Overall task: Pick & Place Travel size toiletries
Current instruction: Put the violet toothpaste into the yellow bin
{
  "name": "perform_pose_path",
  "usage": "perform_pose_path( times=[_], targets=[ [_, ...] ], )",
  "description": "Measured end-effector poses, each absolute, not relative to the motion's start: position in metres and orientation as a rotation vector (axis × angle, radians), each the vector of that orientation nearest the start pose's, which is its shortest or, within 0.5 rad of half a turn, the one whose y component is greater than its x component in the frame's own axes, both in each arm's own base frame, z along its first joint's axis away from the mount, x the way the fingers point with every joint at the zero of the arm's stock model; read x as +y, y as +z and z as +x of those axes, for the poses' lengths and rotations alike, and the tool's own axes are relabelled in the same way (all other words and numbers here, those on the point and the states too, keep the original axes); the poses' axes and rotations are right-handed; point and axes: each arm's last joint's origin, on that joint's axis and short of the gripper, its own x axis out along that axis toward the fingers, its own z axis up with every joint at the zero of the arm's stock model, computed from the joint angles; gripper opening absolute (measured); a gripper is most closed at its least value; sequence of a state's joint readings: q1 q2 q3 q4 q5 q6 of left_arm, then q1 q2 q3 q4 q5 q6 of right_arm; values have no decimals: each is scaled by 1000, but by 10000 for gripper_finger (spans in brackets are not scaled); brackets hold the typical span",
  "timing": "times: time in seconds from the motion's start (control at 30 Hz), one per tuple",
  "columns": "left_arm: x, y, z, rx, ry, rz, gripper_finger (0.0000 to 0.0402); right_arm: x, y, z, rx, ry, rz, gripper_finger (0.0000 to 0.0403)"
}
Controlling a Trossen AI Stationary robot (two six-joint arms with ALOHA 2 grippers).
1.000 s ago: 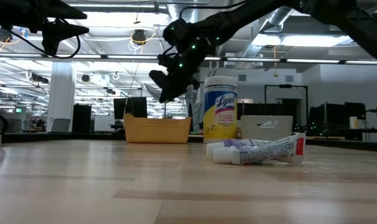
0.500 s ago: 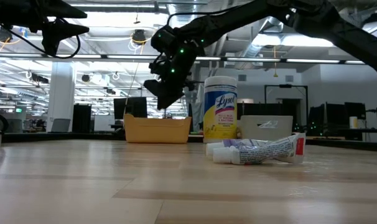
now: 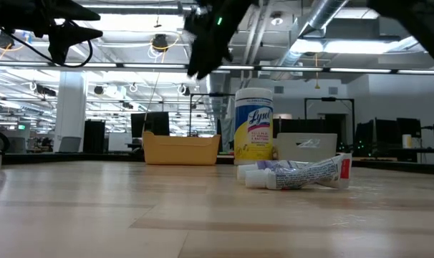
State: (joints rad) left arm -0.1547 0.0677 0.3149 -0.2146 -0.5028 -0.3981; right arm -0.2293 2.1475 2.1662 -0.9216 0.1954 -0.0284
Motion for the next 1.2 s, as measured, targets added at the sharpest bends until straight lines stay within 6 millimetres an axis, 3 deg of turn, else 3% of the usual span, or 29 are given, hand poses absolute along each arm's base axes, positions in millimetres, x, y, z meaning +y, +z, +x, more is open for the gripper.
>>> perform_pose_path(
  times=[0.17, 0.27, 0.4, 0.53, 0.7, 0.87, 1.1, 1.2],
  targets=[
    [2, 242, 74, -99, 333, -404, 159, -48, 347, 424, 1018, -225, -47, 199],
    [2, 242, 74, -99, 333, -404, 159, -8, 346, 412, 1081, -143, -72, 189],
    [2, 242, 74, -98, 333, -404, 159, 39, 325, 404, 1130, -50, -72, 184],
    [2, 242, 74, -97, 333, -404, 159, 73, 286, 401, 1184, 4, -101, 189],
    [2, 242, 74, -97, 334, -404, 159, 96, 252, 399, 1173, 69, -65, 205],
    [2, 242, 74, -97, 334, -404, 159, 106, 231, 398, 1162, 72, -47, 209],
    [3, 242, 74, -98, 334, -404, 159, 128, 186, 404, 1257, 122, -78, 199],
    [2, 242, 74, -97, 334, -404, 159, 127, 173, 407, 1279, 114, -80, 195]
  ],
)
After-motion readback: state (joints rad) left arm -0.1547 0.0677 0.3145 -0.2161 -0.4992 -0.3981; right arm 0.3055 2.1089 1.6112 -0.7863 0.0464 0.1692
